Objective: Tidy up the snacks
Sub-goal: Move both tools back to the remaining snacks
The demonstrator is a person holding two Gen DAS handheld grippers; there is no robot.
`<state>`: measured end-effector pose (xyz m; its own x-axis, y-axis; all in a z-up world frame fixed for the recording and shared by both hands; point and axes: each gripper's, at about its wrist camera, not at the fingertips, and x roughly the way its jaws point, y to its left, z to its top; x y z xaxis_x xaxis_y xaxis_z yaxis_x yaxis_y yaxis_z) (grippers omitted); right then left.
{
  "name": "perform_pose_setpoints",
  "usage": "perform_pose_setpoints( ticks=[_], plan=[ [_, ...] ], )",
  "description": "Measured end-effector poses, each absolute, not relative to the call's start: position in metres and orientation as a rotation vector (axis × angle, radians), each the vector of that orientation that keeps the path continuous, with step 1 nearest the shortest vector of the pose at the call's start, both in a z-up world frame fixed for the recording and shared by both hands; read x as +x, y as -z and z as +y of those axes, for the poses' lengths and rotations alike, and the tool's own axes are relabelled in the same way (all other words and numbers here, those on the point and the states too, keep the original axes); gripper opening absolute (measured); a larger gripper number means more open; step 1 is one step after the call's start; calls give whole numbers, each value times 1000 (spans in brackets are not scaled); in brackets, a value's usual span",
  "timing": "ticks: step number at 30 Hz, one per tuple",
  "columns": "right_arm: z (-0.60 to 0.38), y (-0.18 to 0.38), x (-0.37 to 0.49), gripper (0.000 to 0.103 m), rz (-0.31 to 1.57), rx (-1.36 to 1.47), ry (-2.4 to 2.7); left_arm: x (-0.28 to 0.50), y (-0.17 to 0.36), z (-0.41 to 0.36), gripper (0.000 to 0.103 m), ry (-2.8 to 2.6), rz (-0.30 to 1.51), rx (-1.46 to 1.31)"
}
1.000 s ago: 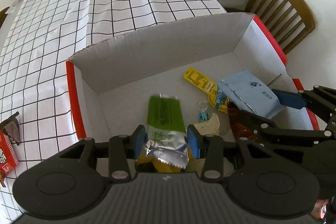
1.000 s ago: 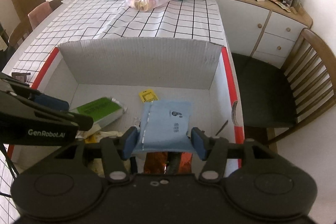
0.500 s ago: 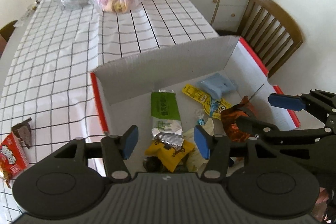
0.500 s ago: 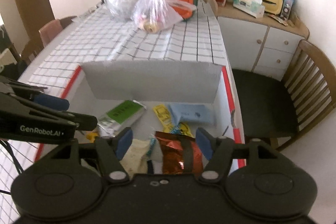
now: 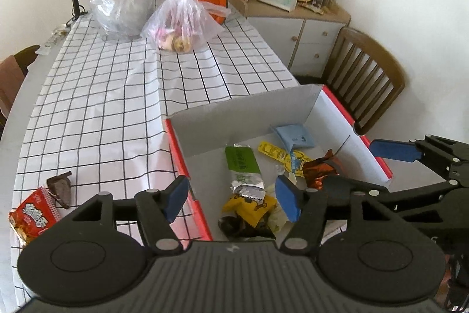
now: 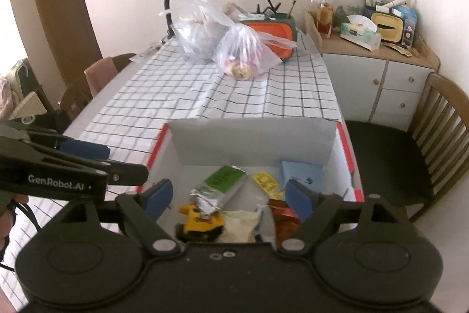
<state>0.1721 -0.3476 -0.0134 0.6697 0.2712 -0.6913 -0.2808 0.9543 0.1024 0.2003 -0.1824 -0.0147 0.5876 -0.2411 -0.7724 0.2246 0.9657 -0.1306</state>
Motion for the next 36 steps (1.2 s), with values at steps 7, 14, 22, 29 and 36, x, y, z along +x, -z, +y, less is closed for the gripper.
perform_pose_setpoints(
  ticks=[7, 14, 22, 29, 36],
  plan=[
    [-317, 0, 160, 93, 754, 8, -330, 184, 5, -150, 71, 259, 853, -20],
    [-275, -2, 153, 100, 751, 28, -366, 173, 2, -105, 75, 241, 823, -37],
    [-221, 11, 156, 103, 781, 46, -390, 165, 10, -47, 77, 216, 822, -35],
    [-177, 23, 165, 103, 816, 24, -389, 165, 27, 11, 77, 188, 855, -42],
    [-142, 54, 180, 102, 886, -28, -380, 172, 49, 71, 77, 190, 894, -47]
  ],
)
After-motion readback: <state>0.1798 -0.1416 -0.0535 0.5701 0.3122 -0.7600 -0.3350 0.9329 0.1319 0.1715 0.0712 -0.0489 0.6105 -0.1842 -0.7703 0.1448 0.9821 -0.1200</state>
